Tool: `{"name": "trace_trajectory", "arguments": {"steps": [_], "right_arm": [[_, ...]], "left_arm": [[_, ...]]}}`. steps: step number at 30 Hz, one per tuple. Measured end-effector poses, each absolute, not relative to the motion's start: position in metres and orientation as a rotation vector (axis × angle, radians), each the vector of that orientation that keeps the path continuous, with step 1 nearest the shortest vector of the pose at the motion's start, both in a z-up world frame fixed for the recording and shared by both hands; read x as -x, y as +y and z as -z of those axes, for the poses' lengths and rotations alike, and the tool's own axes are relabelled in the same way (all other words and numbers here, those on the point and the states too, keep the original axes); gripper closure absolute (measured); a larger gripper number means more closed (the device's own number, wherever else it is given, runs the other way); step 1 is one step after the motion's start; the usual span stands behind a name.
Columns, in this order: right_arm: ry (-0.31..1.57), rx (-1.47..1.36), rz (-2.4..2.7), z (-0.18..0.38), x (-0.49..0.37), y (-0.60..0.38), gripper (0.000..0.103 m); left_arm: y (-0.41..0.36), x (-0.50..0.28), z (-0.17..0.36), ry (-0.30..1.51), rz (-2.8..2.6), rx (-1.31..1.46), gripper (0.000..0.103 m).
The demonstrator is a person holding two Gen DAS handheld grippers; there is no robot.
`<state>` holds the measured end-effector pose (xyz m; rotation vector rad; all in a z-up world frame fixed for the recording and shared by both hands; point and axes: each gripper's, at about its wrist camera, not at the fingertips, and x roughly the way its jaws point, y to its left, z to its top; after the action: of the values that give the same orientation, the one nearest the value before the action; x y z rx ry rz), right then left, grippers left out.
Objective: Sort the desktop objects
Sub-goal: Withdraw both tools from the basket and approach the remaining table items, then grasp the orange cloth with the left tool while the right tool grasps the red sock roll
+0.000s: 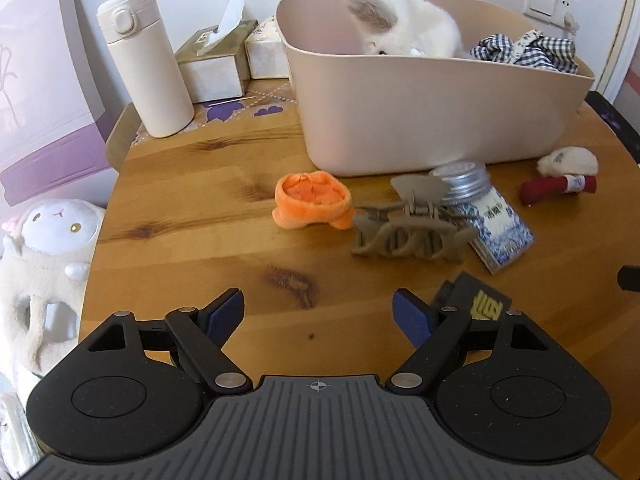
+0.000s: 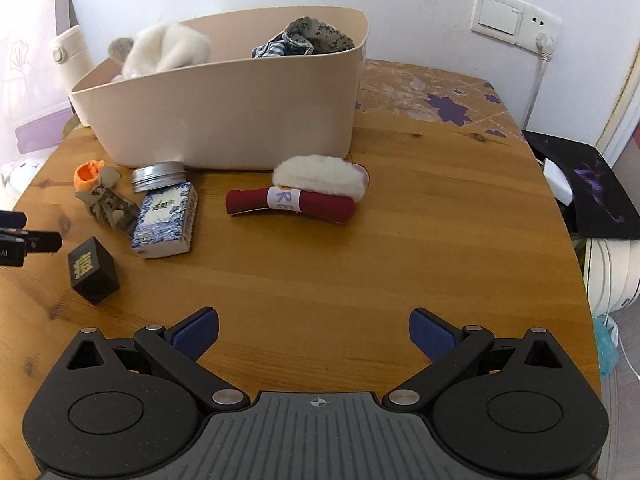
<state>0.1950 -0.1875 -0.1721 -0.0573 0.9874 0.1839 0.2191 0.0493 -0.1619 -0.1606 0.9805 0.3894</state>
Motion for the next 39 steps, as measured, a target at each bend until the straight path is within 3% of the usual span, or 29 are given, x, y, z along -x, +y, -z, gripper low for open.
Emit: {"name": "trace_trajectory", "arguments": {"steps": [22, 39], "right_arm": [[1.003, 0.120, -0.237, 0.197, -0.257, -0.180, 0.000], [0.964, 0.175, -0.290, 0.207, -0.286, -0.162, 0.000]], "left_arm": [[0.092, -0.273, 0.187, 1.013, -0.440, 0.166, 0.020], [0.123, -0.299, 0.196, 0.991, -0.355, 0.231, 0.014]]}}
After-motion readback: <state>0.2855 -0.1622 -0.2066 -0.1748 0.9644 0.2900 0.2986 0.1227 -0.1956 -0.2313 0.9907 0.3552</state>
